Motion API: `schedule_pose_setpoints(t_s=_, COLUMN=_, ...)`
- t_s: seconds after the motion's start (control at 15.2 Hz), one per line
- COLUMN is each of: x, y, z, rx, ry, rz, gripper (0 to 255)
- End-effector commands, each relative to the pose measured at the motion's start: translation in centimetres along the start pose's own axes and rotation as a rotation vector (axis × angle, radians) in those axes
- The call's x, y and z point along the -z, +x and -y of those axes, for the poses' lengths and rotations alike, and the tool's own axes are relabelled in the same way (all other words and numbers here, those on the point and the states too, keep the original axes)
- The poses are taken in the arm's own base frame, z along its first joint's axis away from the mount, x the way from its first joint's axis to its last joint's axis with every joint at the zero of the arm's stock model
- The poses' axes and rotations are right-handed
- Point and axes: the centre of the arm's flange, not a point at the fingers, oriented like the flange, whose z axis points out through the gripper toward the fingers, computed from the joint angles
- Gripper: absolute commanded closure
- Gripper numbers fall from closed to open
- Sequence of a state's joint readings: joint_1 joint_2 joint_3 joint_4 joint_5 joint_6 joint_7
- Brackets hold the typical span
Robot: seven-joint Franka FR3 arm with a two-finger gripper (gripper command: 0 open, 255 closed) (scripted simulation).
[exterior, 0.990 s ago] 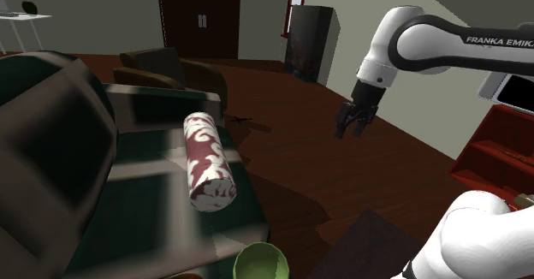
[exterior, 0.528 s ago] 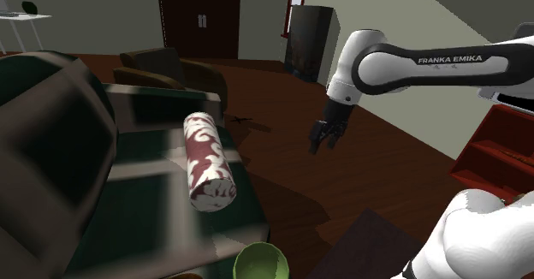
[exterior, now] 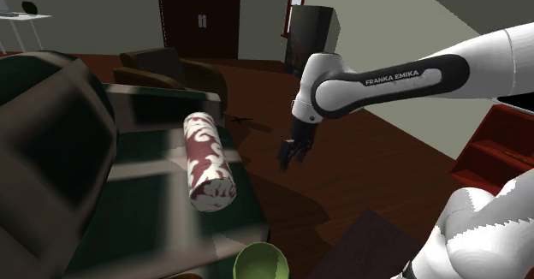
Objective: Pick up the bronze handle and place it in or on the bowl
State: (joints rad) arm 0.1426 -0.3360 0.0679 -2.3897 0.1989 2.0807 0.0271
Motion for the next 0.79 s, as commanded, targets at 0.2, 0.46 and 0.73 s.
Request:
schedule_pose_setpoints(t_s=0.2, x=-4.8, y=3.0, z=4.1, rx=0.091, ry=-0.001, rz=0.016, gripper=0)
schedule_pose_setpoints(t_s=0.46, x=-8.6, y=5.1, z=7.3, rx=0.162, ry=-0.002, rz=0.029, gripper=0)
schedule_pose_setpoints(t_s=0.73, x=-12.5, y=6.9, z=10.6, rx=0.234, ry=-0.003, rz=0.043, gripper=0)
